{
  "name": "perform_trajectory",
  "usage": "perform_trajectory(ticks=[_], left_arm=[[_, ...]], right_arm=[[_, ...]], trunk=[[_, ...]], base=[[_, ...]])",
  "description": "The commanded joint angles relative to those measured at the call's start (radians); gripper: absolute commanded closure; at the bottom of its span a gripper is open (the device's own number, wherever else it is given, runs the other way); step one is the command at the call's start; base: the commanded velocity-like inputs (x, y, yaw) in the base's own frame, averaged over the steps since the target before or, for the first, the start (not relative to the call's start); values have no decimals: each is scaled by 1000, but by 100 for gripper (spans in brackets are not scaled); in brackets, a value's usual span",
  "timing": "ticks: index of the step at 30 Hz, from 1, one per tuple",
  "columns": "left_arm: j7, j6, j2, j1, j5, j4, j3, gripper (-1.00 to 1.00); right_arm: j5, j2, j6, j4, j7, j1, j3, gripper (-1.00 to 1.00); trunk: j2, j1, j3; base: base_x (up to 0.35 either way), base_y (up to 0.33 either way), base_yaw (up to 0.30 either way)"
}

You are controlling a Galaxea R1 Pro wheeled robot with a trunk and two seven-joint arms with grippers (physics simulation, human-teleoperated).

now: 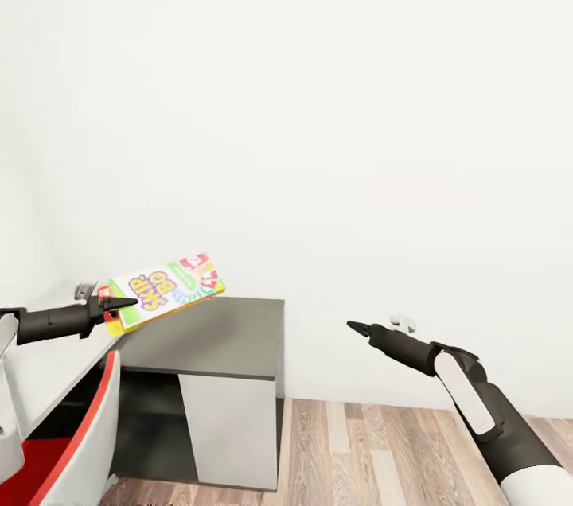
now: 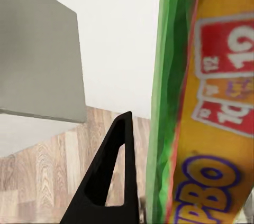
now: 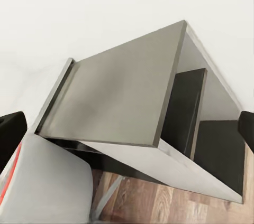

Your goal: Put all the toys in the child's room - the three board games (two on the bed and one on the table), the two jigsaw puzzles on the table, and the tennis ball on the table - inside the toy box on the table in the child's room.

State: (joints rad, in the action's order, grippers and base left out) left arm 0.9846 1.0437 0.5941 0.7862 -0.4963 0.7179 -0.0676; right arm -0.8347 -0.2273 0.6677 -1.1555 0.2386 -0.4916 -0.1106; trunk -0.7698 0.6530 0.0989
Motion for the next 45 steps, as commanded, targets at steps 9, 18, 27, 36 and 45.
perform_trajectory(ticks=[9, 18, 27, 36, 45], left_arm=[[6, 3, -1, 2, -2, 20, 65, 100], [6, 3, 0, 2, -3, 20, 66, 100], [7, 3, 0, 2, -4, 20, 66, 100], [6, 3, 0, 2, -4, 20, 66, 100], [6, 3, -1, 2, -4, 20, 66, 100]], right_arm=[[1, 0, 1, 2, 2, -1, -3, -100], [-3, 0, -41, 2, 4, -1, -5, -100], [-1, 0, -44, 2, 2, -1, -9, -100], [1, 0, -51, 2, -2, -1, -9, -100], [8, 5, -51, 2, -4, -1, -10, -100]], trunk=[[62, -34, -27], [125, -69, -55], [188, -103, -83], [251, -138, -111], [314, -172, -139]], base=[[-1, 0, 266], [0, 0, 78], [0, 0, 1], [0, 0, 0], [0, 0, 181]])
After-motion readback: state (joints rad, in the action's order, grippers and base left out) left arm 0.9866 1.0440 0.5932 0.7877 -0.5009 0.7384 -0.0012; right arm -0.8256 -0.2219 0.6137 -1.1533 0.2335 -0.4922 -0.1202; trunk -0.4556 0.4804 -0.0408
